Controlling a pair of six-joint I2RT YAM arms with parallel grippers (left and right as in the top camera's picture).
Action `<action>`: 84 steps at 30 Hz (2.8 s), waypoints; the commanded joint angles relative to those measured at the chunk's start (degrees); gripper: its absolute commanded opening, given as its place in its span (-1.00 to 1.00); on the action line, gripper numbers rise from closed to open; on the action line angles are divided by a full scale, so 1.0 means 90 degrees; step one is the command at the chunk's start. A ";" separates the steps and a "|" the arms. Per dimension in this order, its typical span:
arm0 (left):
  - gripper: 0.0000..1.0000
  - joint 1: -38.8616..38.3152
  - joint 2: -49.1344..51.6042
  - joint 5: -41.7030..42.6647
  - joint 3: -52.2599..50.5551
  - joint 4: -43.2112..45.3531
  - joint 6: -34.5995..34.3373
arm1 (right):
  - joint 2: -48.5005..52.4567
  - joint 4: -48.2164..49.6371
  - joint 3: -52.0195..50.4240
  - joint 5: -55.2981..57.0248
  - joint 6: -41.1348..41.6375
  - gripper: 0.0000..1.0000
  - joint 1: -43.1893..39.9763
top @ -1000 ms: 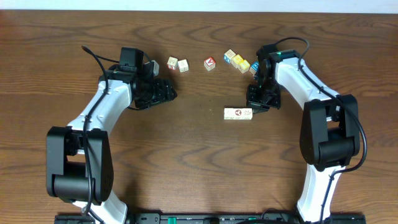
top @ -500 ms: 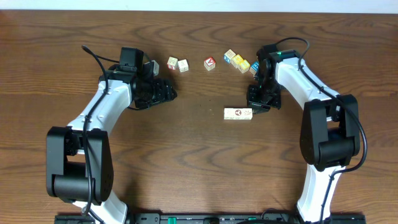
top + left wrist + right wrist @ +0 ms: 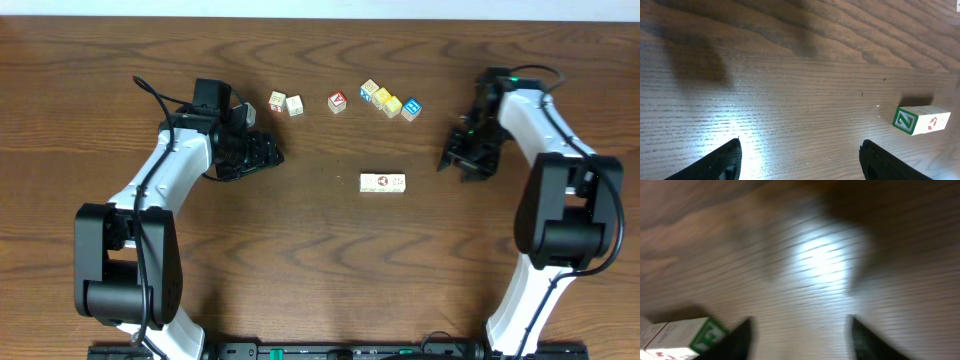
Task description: Lift 3 blocks
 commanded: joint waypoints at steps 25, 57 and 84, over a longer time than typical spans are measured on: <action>0.51 -0.0760 -0.0010 -0.0034 -0.0002 -0.0658 -0.0015 | -0.0002 0.0299 0.0124 -0.0017 0.0138 0.99 -0.0335; 0.51 -0.0760 -0.0010 -0.0034 -0.0002 -0.0527 -0.1042 | -0.0002 0.0299 0.0124 -0.0017 0.0141 0.99 -0.0335; 0.52 -0.1134 -0.0010 -0.0432 -0.0027 -0.0124 -0.0102 | -0.0002 0.0590 0.0124 -0.0466 0.0189 0.98 -0.0335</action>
